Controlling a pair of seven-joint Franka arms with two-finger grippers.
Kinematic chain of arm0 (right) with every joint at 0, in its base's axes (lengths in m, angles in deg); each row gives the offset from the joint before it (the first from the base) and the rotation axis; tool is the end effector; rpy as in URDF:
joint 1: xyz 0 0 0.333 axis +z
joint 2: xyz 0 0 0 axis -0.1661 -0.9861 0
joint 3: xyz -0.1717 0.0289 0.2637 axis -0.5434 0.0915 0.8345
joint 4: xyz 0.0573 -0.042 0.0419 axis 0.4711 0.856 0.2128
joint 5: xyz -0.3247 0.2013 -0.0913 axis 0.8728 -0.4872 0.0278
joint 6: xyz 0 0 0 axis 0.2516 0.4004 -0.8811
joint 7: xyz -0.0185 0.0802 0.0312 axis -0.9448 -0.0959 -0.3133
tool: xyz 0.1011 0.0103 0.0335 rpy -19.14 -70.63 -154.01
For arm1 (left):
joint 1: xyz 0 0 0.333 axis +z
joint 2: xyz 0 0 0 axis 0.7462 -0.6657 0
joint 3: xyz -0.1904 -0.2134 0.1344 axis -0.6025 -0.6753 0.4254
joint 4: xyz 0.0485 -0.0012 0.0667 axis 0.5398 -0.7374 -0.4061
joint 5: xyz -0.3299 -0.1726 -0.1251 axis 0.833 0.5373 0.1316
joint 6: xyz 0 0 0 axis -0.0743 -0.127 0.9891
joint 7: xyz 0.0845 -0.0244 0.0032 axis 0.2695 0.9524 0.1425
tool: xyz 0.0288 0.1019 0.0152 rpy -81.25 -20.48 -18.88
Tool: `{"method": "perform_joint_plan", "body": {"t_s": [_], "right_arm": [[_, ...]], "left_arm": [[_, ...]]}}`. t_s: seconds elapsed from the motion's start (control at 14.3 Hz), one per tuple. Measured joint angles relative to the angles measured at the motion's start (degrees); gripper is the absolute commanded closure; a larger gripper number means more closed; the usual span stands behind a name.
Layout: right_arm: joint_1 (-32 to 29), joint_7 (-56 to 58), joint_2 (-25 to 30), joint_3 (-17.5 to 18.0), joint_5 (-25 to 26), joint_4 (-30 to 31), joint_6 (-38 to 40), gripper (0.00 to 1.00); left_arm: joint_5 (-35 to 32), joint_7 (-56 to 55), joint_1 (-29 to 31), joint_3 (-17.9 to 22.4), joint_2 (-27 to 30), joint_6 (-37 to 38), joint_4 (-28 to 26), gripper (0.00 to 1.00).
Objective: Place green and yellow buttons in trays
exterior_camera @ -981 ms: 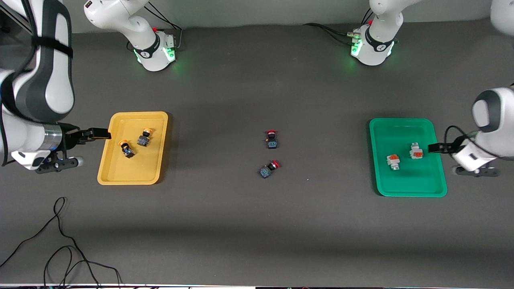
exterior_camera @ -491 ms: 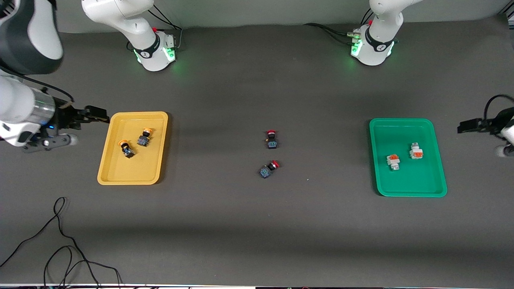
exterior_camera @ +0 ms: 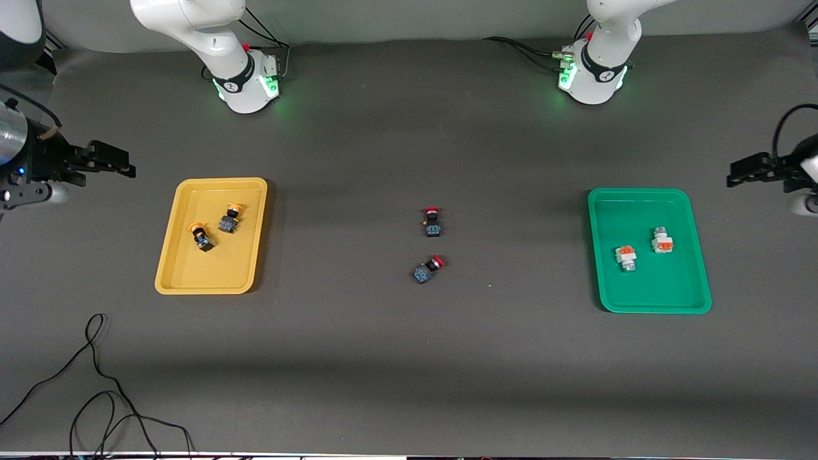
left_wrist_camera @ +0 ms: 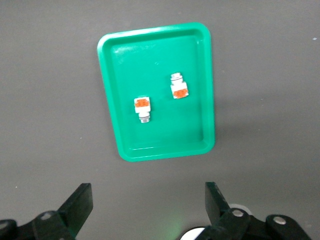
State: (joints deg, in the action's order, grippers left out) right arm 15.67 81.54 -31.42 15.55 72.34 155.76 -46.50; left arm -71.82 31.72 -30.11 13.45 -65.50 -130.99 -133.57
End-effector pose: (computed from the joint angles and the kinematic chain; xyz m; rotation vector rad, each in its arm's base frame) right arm 0.5302 -0.0075 0.5916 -3.0829 -0.1575 0.2343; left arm 0.5473 0.0520 0.5565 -3.1123 0.2274 0.2293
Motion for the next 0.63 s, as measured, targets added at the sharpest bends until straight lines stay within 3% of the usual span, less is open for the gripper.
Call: {"method": "perform_joint_plan", "body": {"t_s": [0.28,0.63], "right_arm": [[-0.05,-5.01,5.11,-0.05,0.04,8.62,-4.70,0.00],[0.17,-7.56,8.55,-0.40,0.06,12.56,-5.45,0.00]], "left_arm": [[1.93,-2.86,-10.74,8.02,1.59,1.62,0.12,0.00],[2.24,-8.84,-17.52,9.38,2.15,4.67,2.74,0.00]]}}
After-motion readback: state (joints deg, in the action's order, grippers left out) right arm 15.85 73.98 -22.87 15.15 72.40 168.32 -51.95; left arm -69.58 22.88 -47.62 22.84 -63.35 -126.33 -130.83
